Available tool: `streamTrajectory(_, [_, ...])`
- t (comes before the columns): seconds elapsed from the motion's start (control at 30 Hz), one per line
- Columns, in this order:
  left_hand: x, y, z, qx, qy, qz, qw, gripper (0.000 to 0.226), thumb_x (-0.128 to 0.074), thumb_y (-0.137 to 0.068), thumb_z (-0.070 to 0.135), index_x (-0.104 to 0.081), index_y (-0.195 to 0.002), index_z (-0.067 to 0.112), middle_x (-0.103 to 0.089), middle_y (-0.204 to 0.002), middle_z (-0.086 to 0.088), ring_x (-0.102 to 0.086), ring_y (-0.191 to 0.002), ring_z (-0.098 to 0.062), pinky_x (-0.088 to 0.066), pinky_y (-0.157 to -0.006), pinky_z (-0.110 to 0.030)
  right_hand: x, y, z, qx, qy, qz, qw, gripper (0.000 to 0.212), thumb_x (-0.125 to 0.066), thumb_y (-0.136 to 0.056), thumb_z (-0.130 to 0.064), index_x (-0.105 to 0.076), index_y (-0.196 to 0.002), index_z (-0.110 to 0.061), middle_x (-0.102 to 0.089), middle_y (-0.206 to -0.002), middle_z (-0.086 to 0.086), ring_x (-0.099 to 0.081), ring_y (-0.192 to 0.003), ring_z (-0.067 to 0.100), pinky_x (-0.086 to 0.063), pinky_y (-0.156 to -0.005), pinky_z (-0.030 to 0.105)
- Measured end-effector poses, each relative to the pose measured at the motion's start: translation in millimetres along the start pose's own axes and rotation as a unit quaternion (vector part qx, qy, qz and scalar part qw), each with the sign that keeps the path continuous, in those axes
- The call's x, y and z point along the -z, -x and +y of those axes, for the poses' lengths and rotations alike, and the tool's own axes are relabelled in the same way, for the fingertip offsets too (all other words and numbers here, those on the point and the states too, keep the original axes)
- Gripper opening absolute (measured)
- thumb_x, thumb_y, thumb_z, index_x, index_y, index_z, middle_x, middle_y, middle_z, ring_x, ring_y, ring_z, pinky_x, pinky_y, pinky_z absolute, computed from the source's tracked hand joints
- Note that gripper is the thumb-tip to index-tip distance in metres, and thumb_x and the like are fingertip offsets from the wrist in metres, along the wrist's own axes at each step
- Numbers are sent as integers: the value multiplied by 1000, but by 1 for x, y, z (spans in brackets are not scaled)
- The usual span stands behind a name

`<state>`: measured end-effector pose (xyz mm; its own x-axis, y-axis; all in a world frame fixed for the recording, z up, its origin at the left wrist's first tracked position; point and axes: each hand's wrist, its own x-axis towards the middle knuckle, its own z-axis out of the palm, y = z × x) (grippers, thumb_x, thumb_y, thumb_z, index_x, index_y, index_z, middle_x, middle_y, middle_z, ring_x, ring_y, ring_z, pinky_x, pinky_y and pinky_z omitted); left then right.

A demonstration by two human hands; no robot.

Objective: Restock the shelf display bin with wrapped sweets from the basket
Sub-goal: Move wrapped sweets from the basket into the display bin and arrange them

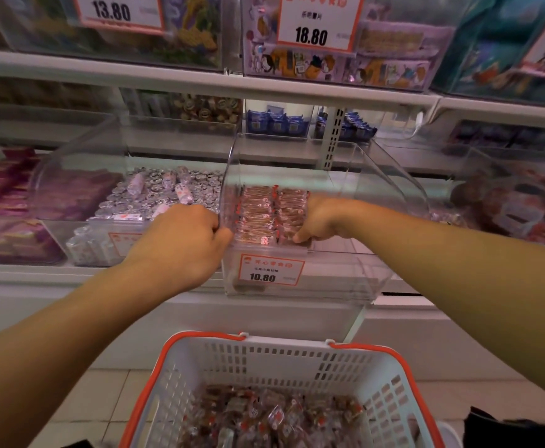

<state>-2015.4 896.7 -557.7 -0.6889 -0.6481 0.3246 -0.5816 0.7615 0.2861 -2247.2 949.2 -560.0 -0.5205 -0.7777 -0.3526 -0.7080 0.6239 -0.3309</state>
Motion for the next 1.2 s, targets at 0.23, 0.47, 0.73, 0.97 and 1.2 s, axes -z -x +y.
streamTrajectory(0.23, [1, 5, 5, 28, 6, 8, 1000, 40, -46, -94, 32, -52, -58, 16, -54, -58, -3, -52, -57, -20, -33, -50, -29, 1, 18, -12, -11, -10, -16, 1000, 45, -73, -88, -16, -53, -127, -3, -59, -118, 12, -60, -105, 27, -53, -96, 40])
streamTrajectory(0.47, [9, 25, 21, -172, 51, 242, 954, 27, -55, -86, 31, -43, -63, 23, -38, -48, 11, -39, -43, -11, -44, -59, -34, -10, 84, 5, 255, -106, 479, 833, 19, -60, -95, -27, -66, -111, -17, -67, -101, -3, -59, -90, 5, -51, -84, 19])
streamTrajectory(0.73, [-123, 108, 11, -67, -133, -434, 889, 27, -56, -91, 42, -66, -104, 21, -69, -111, -7, -62, -101, -27, -48, -86, -31, -251, 107, 98, 103, -45, -2, 994, 39, -58, -96, -37, -60, -126, -12, -63, -126, 13, -60, -111, 30, -50, -92, 40])
streamTrajectory(0.97, [-247, 232, -7, 195, -67, -626, 752, 55, -46, -100, 45, -46, -143, 12, -48, -146, -9, -50, -128, -24, -46, -92, -25, -367, 135, 191, -198, 38, -333, 921, 121, -76, -66, -69, -24, -154, -5, -32, -158, 12, -41, -138, 32, -40, -111, 42])
streamTrajectory(1.2, [-305, 280, -31, 302, -106, -568, 758, 87, -60, -84, 55, -29, -151, 10, -34, -150, -21, -36, -138, -39, -33, -114, -48, -399, 121, 185, -236, -92, -285, 925, 163, -88, -46, -66, 33, -148, -26, 24, -160, 17, 7, -149, 42, -16, -119, 58])
